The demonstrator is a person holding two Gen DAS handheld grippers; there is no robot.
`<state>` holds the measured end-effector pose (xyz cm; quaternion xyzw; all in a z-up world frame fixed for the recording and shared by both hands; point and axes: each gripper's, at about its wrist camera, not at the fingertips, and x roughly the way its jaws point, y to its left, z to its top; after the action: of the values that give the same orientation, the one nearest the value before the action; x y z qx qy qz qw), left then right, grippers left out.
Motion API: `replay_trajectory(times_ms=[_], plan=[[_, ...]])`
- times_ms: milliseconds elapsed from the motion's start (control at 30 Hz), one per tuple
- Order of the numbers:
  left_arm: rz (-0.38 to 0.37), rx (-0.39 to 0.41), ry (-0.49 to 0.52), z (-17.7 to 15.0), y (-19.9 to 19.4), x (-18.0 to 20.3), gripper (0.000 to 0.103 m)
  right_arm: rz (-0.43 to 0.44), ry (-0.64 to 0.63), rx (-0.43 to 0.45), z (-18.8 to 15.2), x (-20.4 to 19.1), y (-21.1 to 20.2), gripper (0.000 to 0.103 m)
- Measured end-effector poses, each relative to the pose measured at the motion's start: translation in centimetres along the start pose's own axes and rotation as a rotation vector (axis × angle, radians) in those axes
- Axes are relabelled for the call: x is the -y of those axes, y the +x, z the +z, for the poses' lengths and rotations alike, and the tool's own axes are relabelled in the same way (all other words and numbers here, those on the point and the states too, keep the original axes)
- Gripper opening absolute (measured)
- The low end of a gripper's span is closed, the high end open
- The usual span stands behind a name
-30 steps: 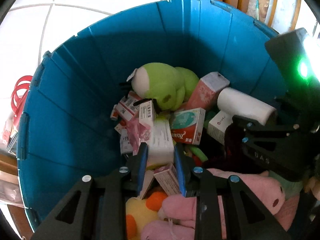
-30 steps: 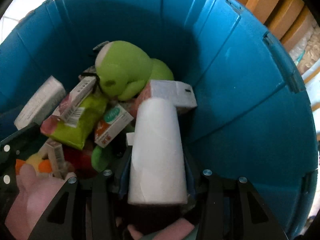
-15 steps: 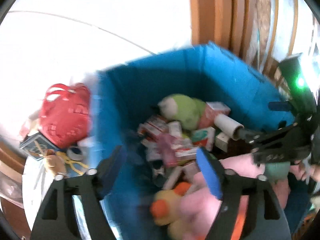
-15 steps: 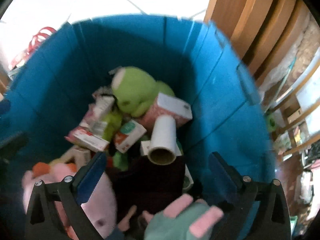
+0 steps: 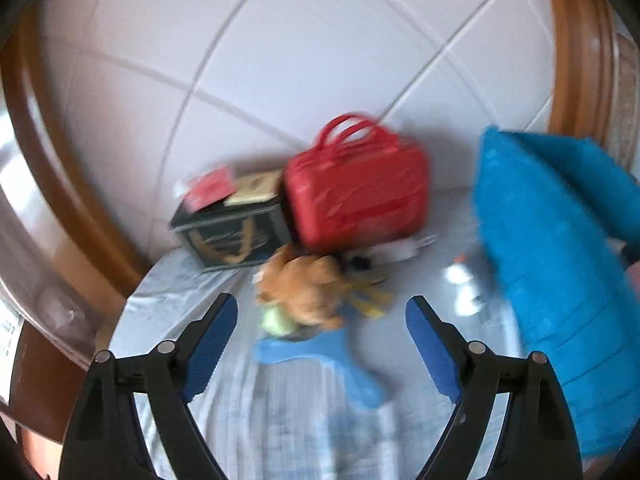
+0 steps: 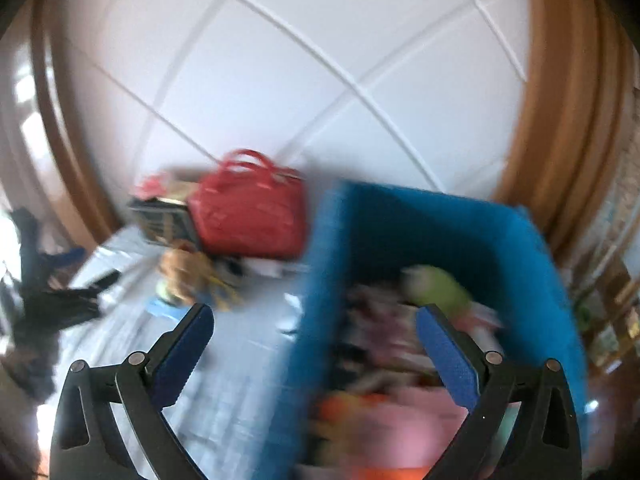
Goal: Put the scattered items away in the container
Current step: 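Move both grippers back to the brown teddy bear on the bed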
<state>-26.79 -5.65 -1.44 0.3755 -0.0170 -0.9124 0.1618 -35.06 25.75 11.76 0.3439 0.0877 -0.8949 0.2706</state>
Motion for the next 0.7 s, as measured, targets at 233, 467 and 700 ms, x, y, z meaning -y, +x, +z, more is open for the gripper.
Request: replay_trajectory(times_ms=[233,467,700], plan=[[0.003,-0.094,-0.029,-5.0,7.2,-10.9,0.087,0.064,0.025,-0.071,-0.2,-14.0,9.3,0.103],[-0.034,-0.132,-0.133,-5.6,13.9,-15.7,0.086,0.088,0.098,-0.239,-1.1,-19.6,22.1,0.103],[-0.081,-0.157,-0.140,-2.2,23.9,-15.0,0.086,0.105,0.138,-0.316,-0.3,-21.4,33.6,0.103]])
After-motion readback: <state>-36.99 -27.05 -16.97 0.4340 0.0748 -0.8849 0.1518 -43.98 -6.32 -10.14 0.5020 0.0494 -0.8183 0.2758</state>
